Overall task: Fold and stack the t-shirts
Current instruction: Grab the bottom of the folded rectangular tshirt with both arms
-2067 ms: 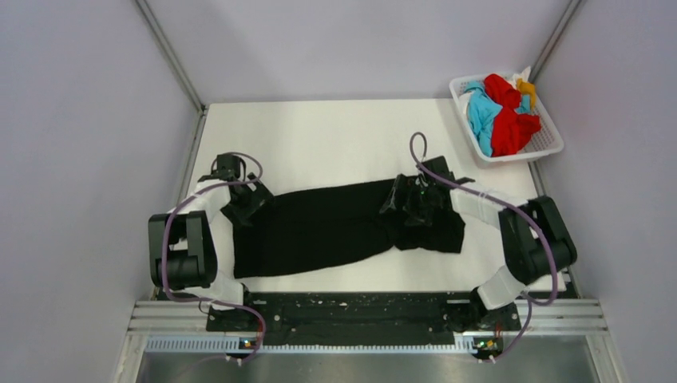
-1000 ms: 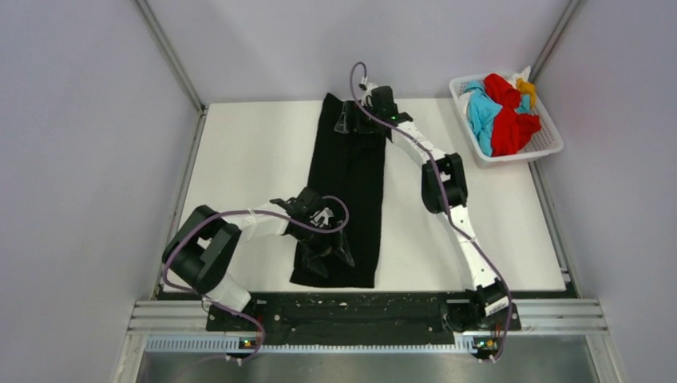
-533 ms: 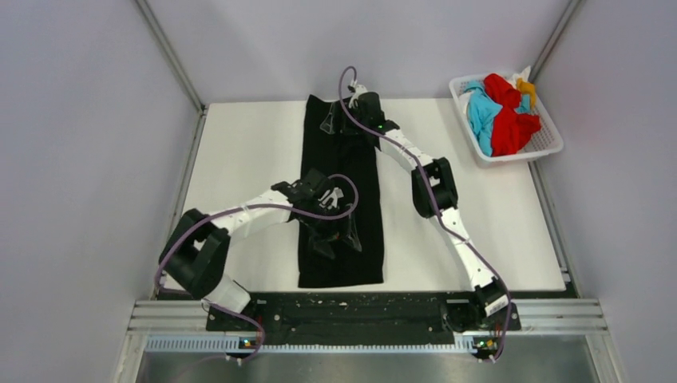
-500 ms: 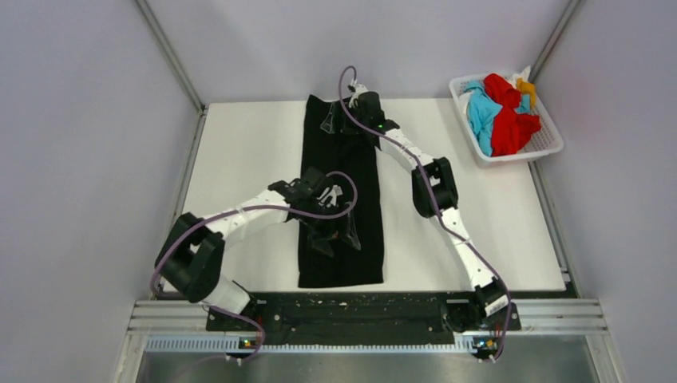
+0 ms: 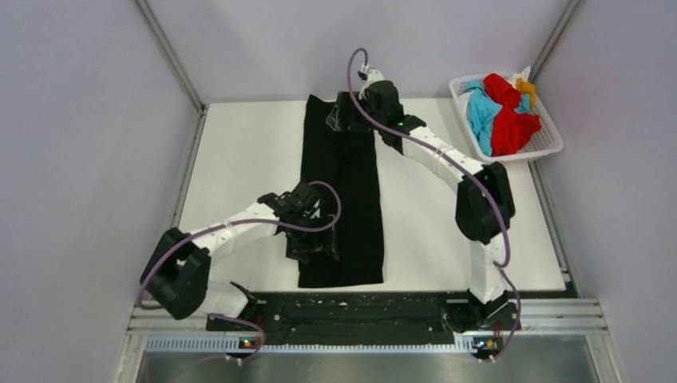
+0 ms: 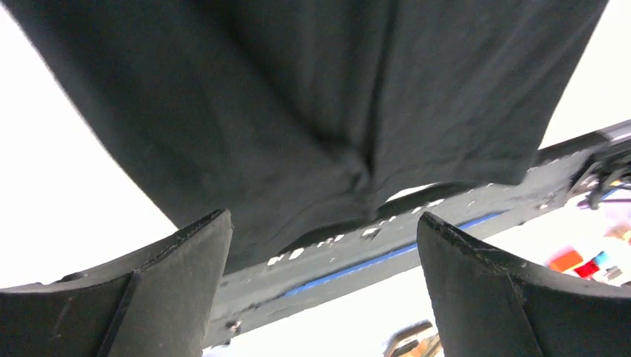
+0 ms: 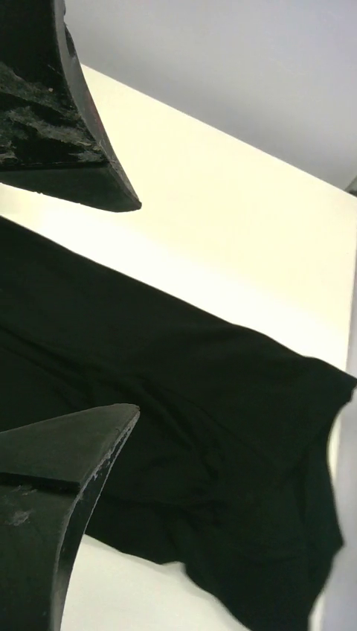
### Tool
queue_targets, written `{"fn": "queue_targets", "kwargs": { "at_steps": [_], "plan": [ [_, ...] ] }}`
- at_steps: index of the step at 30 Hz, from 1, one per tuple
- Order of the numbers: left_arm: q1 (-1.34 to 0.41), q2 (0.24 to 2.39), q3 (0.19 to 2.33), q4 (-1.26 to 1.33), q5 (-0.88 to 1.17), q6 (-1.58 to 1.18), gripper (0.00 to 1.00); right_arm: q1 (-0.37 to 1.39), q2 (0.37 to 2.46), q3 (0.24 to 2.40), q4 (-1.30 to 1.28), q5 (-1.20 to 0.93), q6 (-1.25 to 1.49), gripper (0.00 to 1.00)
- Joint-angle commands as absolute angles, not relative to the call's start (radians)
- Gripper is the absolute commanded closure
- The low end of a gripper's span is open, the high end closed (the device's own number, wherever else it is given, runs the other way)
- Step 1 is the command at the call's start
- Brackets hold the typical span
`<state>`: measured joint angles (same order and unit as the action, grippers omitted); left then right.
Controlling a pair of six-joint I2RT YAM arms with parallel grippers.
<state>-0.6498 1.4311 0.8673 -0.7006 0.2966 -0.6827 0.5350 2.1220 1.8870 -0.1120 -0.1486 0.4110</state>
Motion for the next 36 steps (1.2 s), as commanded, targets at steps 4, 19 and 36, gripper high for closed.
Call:
{"fn": "queue_targets", "kwargs": {
  "at_steps": [4,19,36],
  "plan": [
    [-0.649,1.083,0.692,-0.865,0.161,-0.751,0.01,0.689,1.692,1.286,-0.193,0.054,0.566,0.01],
    [-0.646,1.018,0.441,-0.602,0.272,-0.900,0.38,1.038,1.217,0.618,-0.328,0.112,1.106,0.14],
    [-0.646,1.039,0.446,-0.663,0.128,-0.882,0.92,1.129,1.244,0.499,-0.243,0.075,1.233,0.46]
  ]
}}
